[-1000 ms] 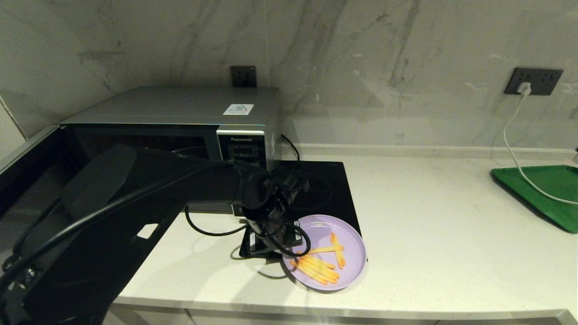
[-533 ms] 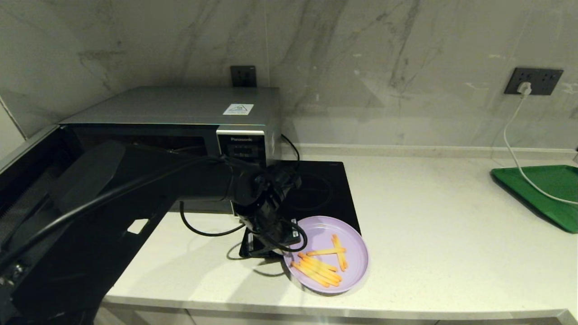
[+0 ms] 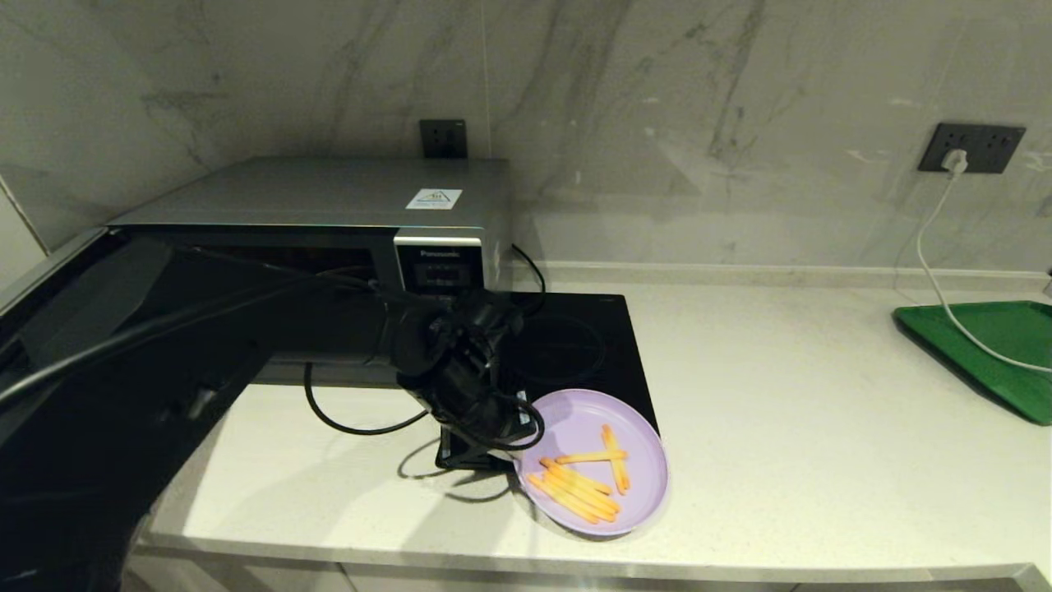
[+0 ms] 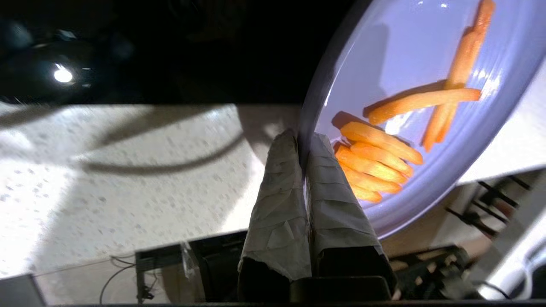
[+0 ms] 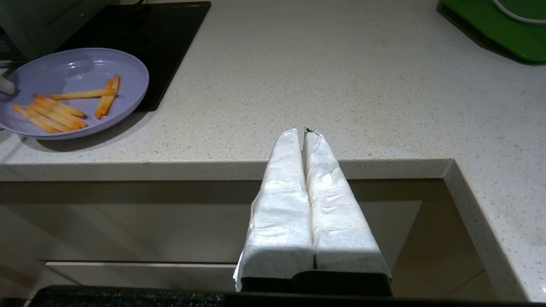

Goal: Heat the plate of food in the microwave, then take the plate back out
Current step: Put the plate in the microwave oven

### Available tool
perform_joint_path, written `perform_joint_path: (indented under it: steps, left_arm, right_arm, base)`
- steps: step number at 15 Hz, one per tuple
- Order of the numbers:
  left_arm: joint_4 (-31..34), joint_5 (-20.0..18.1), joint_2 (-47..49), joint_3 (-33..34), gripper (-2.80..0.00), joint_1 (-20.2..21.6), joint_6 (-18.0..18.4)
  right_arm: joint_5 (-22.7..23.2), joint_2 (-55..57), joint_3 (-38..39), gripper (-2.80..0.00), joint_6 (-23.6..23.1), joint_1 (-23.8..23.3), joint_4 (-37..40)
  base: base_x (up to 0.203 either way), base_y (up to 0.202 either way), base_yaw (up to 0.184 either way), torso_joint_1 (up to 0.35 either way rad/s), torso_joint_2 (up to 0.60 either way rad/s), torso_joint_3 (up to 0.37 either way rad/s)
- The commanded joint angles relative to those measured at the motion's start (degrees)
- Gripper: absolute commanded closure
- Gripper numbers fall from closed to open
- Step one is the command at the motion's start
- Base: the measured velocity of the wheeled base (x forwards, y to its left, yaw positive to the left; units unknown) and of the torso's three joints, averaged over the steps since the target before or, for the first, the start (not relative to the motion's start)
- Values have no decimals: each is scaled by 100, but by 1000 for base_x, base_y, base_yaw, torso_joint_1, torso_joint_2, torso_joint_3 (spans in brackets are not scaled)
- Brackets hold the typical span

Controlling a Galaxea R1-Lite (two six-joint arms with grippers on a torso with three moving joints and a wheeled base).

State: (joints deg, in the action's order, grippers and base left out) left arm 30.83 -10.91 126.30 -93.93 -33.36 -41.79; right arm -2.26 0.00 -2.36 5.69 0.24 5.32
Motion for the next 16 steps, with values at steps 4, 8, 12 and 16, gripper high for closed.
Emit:
perform_joint_path:
  steps: [4,8,12,16]
  left_arm:
    - [-332,-497,-703,746,0,342,-15]
    - [-392,-648,-976,1168,0,477,-6]
    - [-550,-976,-1415,1722,0,776,23]
    - [-565,-1051,-1961,2351,0,1206,157]
  right_arm:
    - [-3,9,-1,0,2,2,4]
    - [-3,9,-1,0,2,2,4]
    - [-3,9,-1,0,2,2,4]
    - [-3,9,-1,0,2,2,4]
  base:
    - [0,0,0,0,0,0]
    - [0,0,0,0,0,0]
    - [0,0,0,0,0,0]
    - [0,0,0,0,0,0]
